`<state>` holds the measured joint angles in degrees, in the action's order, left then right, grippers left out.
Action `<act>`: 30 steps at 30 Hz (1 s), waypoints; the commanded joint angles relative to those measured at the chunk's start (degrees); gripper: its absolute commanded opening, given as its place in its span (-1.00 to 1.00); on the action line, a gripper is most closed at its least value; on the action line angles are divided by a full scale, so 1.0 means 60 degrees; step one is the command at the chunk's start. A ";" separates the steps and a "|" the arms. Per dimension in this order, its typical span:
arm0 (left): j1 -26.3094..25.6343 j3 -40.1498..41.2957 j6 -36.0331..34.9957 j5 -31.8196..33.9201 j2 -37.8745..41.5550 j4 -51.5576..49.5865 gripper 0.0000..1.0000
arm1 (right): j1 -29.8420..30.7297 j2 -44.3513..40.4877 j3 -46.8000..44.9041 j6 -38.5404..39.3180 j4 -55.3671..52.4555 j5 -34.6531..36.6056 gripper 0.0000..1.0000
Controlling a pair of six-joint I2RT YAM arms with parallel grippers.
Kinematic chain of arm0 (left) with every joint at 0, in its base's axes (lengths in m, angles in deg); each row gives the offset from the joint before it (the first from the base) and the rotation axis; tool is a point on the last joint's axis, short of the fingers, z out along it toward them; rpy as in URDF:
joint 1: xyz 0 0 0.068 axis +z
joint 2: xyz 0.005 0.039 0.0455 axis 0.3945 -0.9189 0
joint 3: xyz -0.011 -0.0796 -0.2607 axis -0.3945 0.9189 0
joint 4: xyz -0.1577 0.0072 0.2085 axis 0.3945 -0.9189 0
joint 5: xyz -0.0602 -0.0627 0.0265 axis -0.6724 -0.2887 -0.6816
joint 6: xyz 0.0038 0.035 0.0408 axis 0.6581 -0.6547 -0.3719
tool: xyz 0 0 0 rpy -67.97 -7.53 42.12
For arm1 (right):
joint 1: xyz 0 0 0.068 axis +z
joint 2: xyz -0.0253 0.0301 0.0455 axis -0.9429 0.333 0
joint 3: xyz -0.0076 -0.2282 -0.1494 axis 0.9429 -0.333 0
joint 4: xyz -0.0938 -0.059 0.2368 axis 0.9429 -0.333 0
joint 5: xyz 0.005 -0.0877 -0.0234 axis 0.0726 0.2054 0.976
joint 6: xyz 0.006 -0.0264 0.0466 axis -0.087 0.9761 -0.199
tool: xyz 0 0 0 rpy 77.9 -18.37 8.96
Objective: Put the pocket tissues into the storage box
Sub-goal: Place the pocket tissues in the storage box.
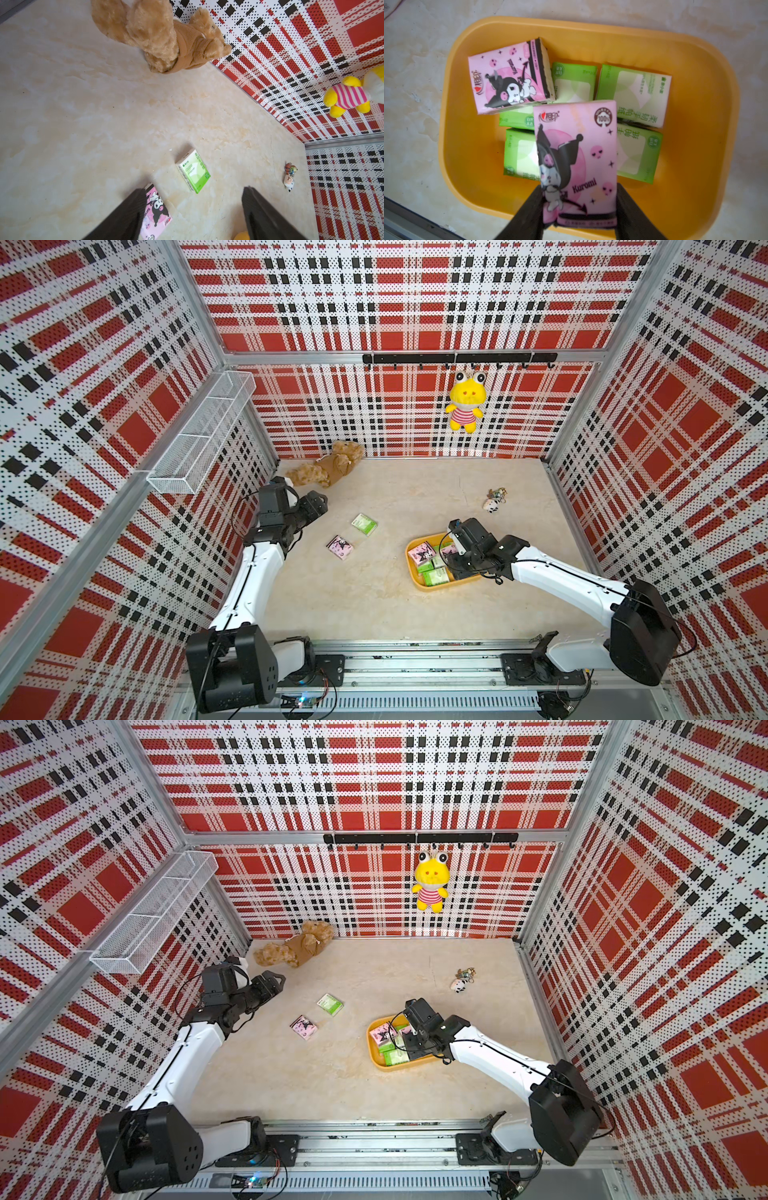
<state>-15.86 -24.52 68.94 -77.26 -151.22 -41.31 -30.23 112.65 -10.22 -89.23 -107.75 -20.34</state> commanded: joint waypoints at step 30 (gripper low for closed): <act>-0.0028 -0.0377 -0.0159 0.0138 -0.0196 0.0144 0.59 | -0.0416 0.2270 0.1149 0.0326 0.0854 -0.0389 0.13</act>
<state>-15.95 -24.54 68.85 -76.99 -152.12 -41.31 -33.18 125.22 -4.42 -87.74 -103.70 -22.50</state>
